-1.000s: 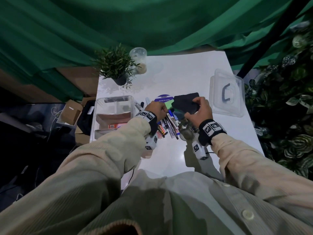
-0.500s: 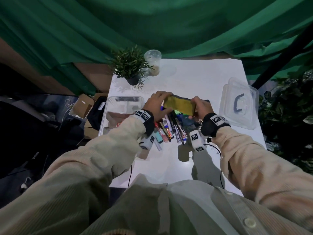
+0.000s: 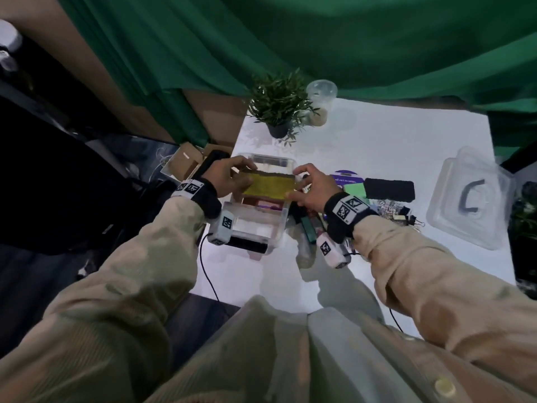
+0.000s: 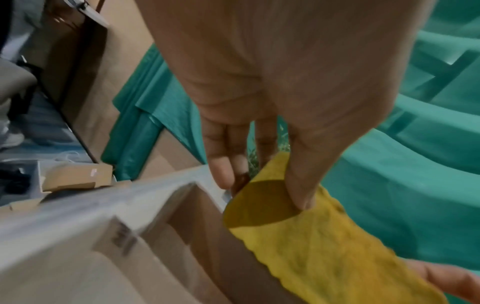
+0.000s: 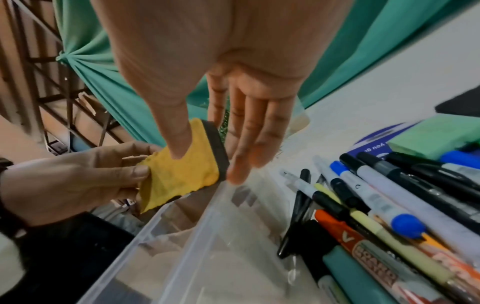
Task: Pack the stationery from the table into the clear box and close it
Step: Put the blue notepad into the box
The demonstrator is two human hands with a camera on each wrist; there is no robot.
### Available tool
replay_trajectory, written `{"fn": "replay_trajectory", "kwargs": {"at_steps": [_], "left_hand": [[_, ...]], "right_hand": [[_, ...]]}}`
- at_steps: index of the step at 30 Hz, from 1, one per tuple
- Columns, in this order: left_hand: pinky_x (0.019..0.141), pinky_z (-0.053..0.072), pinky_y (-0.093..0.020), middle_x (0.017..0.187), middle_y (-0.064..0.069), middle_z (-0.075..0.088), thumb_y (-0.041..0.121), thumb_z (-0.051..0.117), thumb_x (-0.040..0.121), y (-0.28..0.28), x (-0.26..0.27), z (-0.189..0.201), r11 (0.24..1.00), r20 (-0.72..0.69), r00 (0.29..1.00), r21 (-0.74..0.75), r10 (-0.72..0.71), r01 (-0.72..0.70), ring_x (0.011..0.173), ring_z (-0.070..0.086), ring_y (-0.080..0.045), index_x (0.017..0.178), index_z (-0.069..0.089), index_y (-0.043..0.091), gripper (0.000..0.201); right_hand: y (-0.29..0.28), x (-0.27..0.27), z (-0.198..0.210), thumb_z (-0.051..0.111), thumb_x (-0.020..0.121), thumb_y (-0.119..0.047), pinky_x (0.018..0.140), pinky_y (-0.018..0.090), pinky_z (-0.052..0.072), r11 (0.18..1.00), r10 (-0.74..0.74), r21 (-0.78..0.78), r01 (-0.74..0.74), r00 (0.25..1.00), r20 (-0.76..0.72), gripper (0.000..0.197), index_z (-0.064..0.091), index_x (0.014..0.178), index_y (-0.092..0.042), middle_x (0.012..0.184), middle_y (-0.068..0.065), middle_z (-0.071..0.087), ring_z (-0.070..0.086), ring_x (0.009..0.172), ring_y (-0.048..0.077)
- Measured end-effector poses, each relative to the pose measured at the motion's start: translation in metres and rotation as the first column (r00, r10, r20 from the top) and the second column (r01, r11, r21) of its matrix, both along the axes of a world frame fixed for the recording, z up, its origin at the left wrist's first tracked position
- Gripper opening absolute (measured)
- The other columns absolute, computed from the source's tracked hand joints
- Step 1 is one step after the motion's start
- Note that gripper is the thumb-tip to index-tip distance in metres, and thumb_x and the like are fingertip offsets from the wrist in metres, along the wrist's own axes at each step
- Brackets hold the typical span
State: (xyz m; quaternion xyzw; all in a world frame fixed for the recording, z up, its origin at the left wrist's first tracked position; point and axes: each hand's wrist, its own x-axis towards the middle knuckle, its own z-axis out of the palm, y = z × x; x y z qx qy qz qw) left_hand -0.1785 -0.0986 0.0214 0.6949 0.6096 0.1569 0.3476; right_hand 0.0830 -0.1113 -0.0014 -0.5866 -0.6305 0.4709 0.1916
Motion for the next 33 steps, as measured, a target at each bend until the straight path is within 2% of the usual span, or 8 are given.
{"fn": "replay_trajectory", "kwargs": {"at_steps": [5, 8, 11, 14, 20, 24, 27, 33], "left_hand": [[0.085, 0.052, -0.033, 0.102, -0.004, 0.068, 0.016, 0.066, 0.086, -0.001, -0.021, -0.011, 1.0, -0.273, 0.962, -0.023, -0.012, 0.006, 0.09, 0.062, -0.025, 0.106, 0.067, 0.028, 0.024], [0.091, 0.048, -0.036, 0.092, -0.001, 0.065, 0.029, 0.065, 0.086, 0.004, -0.014, -0.016, 0.997, -0.436, 0.897, -0.065, -0.066, 0.042, 0.094, 0.061, -0.026, 0.109, 0.065, 0.034, 0.023], [0.102, 0.034, -0.038, 0.1, 0.001, 0.064, 0.041, 0.062, 0.088, 0.008, 0.004, -0.024, 0.987, -0.605, 0.781, -0.064, -0.155, 0.146, 0.108, 0.055, -0.026, 0.115, 0.062, 0.038, 0.027], [0.103, 0.036, -0.039, 0.115, -0.002, 0.066, 0.047, 0.061, 0.087, 0.015, 0.017, -0.036, 0.985, -0.656, 0.736, -0.093, -0.168, 0.142, 0.114, 0.053, -0.03, 0.115, 0.064, 0.041, 0.029], [0.084, 0.054, -0.036, 0.111, -0.008, 0.066, 0.034, 0.063, 0.087, 0.018, 0.037, -0.034, 0.975, -0.7, 0.68, -0.19, -0.219, 0.118, 0.1, 0.062, -0.031, 0.117, 0.068, 0.032, 0.03], [0.071, 0.053, -0.035, 0.105, -0.012, 0.064, 0.019, 0.06, 0.086, 0.018, 0.048, -0.031, 0.97, -0.759, 0.606, -0.218, -0.237, 0.106, 0.094, 0.063, -0.033, 0.114, 0.069, 0.023, 0.03], [0.067, 0.048, -0.031, 0.104, -0.011, 0.066, 0.024, 0.056, 0.087, 0.012, 0.057, -0.029, 0.968, -0.796, 0.551, -0.201, -0.251, 0.151, 0.093, 0.064, -0.032, 0.112, 0.069, 0.022, 0.028], [0.101, 0.039, -0.035, 0.114, 0.005, 0.069, 0.041, 0.049, 0.096, 0.014, 0.058, -0.039, 0.905, -0.594, 0.698, -0.378, -0.4, 0.197, 0.106, 0.06, -0.021, 0.108, 0.071, 0.032, 0.027]], "right_hand": [[0.011, 0.037, -0.031, 0.072, 0.079, -0.02, 0.082, 0.031, 0.054, 0.936, -0.352, 0.022, 0.351, 0.936, 0.024, 0.034, 0.058, 0.11, -0.022, 0.088, -0.002, 0.065, 0.06, 0.078, 0.016], [0.013, 0.09, -0.047, 0.068, 0.082, -0.016, 0.088, 0.032, 0.053, 0.901, -0.422, 0.029, 0.432, 0.861, 0.283, 0.029, 0.06, 0.109, -0.02, 0.109, 0.007, 0.067, 0.063, 0.097, 0.024], [0.011, 0.131, -0.055, 0.065, 0.079, -0.013, 0.094, 0.04, 0.048, 0.92, -0.364, 0.09, 0.382, 0.746, 0.557, 0.035, 0.06, 0.114, -0.019, 0.122, 0.014, 0.058, 0.055, 0.114, 0.033], [0.009, 0.156, -0.057, 0.067, 0.077, -0.014, 0.098, 0.042, 0.04, 0.946, -0.311, 0.151, 0.288, 0.661, 0.683, 0.043, 0.057, 0.119, -0.016, 0.126, 0.016, 0.051, 0.045, 0.12, 0.036], [0.024, 0.175, -0.069, 0.064, 0.078, -0.008, 0.098, 0.045, 0.039, 0.991, -0.123, 0.072, 0.109, 0.598, 0.792, 0.055, 0.049, 0.131, -0.013, 0.131, 0.017, 0.047, 0.041, 0.122, 0.036], [0.044, 0.173, -0.076, 0.068, 0.08, -0.015, 0.108, 0.045, 0.03, 0.999, 0.002, -0.023, 0.026, 0.606, 0.796, 0.071, 0.036, 0.143, -0.018, 0.152, 0.011, 0.029, 0.025, 0.139, 0.032], [0.061, 0.167, -0.081, 0.071, 0.08, -0.023, 0.109, 0.047, 0.031, 0.996, 0.091, -0.082, -0.041, 0.57, 0.817, 0.072, 0.034, 0.143, -0.02, 0.151, 0.01, 0.03, 0.024, 0.14, 0.032], [0.077, 0.15, -0.085, 0.063, 0.081, -0.03, 0.09, 0.044, 0.045, 0.98, 0.19, -0.138, -0.142, 0.479, 0.857, 0.046, 0.05, 0.124, -0.021, 0.118, 0.01, 0.059, 0.056, 0.111, 0.032]]}}
